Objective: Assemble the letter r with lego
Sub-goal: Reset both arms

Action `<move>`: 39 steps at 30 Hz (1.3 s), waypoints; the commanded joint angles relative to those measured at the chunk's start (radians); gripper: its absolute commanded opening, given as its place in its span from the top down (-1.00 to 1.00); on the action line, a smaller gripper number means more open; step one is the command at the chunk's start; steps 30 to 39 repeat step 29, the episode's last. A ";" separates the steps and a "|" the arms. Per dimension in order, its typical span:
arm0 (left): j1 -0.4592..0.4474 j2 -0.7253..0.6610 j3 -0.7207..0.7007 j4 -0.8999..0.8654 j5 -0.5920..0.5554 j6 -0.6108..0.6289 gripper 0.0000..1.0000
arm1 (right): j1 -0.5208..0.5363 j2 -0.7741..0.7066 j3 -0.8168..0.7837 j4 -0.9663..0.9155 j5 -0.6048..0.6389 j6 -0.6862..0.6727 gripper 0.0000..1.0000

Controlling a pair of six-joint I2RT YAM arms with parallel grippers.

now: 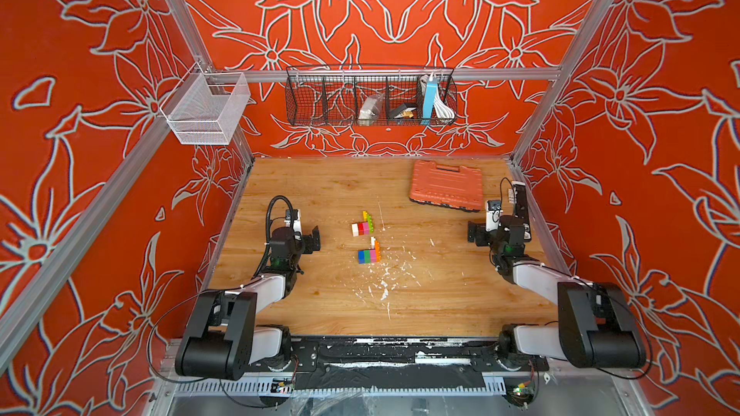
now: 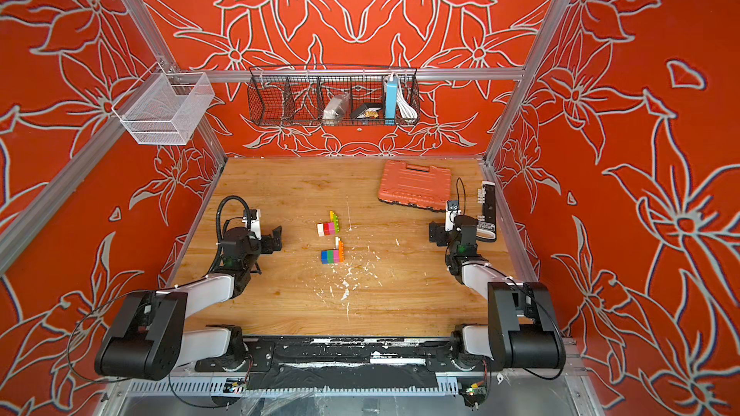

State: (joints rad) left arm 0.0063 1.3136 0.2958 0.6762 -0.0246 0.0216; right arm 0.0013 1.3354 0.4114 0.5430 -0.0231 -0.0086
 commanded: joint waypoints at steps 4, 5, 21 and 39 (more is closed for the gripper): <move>0.011 0.079 -0.030 0.167 0.041 -0.002 -0.98 | -0.034 0.033 -0.044 0.141 -0.084 0.006 -0.97; 0.011 0.079 -0.023 0.148 0.041 -0.003 -0.98 | -0.035 0.031 -0.051 0.152 -0.094 0.001 -0.97; 0.012 0.094 0.022 0.088 -0.027 -0.029 -0.98 | -0.012 0.075 -0.087 0.249 -0.068 -0.018 -0.97; 0.018 0.097 0.025 0.085 -0.017 -0.031 -0.98 | -0.012 0.072 -0.086 0.244 -0.067 -0.018 -0.96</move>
